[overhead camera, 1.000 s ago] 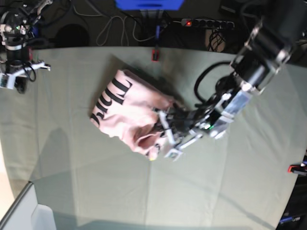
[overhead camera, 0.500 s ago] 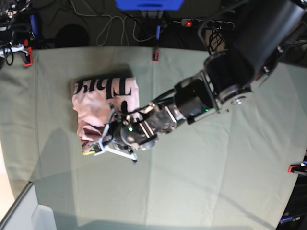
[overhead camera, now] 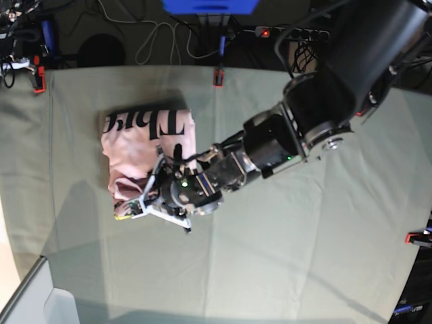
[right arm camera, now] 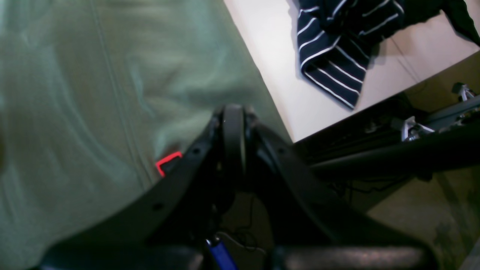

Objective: Layout the t-shirt on the table in an organized manner, then fold the t-shirt properly
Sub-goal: 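Grasp the stack with the left gripper and slide it toward the right gripper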

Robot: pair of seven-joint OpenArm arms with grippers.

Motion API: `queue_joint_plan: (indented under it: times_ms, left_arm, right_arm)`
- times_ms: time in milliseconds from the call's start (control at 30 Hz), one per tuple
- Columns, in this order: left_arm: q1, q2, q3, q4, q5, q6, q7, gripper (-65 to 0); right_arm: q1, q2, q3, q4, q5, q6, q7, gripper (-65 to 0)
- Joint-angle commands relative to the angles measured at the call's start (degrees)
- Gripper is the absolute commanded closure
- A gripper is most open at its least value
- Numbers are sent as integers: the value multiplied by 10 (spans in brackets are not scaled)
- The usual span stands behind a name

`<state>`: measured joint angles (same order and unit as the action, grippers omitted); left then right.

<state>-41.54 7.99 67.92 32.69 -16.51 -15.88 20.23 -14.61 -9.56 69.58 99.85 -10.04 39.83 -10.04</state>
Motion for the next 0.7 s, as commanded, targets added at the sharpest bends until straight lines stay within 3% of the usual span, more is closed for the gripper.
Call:
queue_joint_plan:
  times_ms: [0, 100, 167, 267, 433, 667]
  left_arm:
    - [-20, 6, -4, 9, -1, -1, -11, -299]
    - [-33, 6, -4, 9, -1, -1, -12, -452]
    - [-45, 6, -4, 9, -1, -1, -14, -520]
    - [-54, 0, -4, 30, -2, -1, -15, -532]
    - [-57, -45, -14, 118, -2, -1, -14, -532]
    - [-15, -129, -205, 253, -2, -1, -12, -532]
  right_arm:
    - [-2, 6, 1, 9, 10, 2, 14, 0]
    - [-2, 6, 1, 11, 10, 2, 14, 0]
    - [-2, 6, 1, 11, 10, 2, 14, 0]
    - [-2, 6, 1, 11, 10, 2, 14, 0]
    - [-2, 6, 0, 11, 10, 2, 14, 0]
    - [-15, 6, -62, 12, 10, 2, 14, 0]
